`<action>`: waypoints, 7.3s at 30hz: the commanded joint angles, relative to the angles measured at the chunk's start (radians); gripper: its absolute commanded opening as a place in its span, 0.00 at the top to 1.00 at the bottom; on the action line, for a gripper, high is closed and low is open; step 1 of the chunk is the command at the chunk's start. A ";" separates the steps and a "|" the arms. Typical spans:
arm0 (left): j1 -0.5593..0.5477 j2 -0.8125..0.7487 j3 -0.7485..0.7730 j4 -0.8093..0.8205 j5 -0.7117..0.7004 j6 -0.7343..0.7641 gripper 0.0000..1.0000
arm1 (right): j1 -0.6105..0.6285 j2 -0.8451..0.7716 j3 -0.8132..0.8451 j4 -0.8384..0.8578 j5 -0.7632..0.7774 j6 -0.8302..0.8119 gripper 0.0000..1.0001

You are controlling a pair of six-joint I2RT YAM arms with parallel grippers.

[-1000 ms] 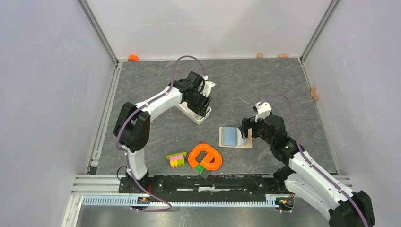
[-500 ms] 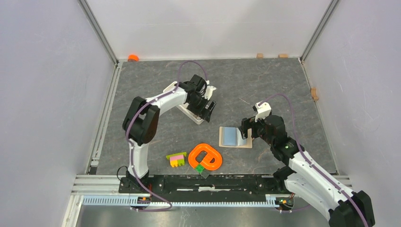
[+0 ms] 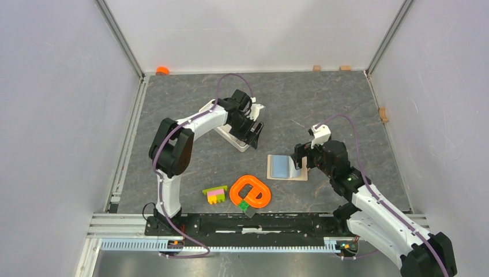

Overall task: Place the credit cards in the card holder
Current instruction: Pick up the credit card from the storage box, then insert the credit card into the card holder.

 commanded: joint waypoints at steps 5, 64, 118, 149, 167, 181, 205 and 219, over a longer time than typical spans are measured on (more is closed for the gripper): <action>0.002 -0.104 0.011 -0.015 0.061 0.004 0.16 | -0.010 0.009 -0.002 0.044 -0.010 -0.012 0.02; 0.000 -0.786 -0.539 0.725 0.174 -0.532 0.98 | -0.017 -0.185 0.001 0.253 -0.387 0.261 0.02; -0.401 -0.460 -0.721 0.850 -0.311 -0.774 0.22 | -0.333 0.175 -0.144 0.223 -0.616 0.293 1.00; -0.402 -0.321 -0.641 0.784 -0.330 -0.729 0.34 | -0.360 0.312 -0.228 0.380 -0.712 0.404 1.00; -0.401 -0.267 -0.615 0.747 -0.349 -0.707 0.49 | -0.360 0.326 -0.317 0.493 -0.644 0.561 1.00; -0.401 -0.266 -0.610 0.747 -0.337 -0.681 0.52 | -0.359 0.358 -0.357 0.450 -0.591 0.594 1.00; -0.401 -0.223 -0.584 0.781 -0.228 -0.626 0.58 | -0.352 0.480 -0.301 0.440 -0.645 0.606 1.00; -0.402 -0.213 -0.594 0.833 -0.172 -0.635 0.60 | -0.326 0.552 -0.272 0.411 -0.649 0.640 1.00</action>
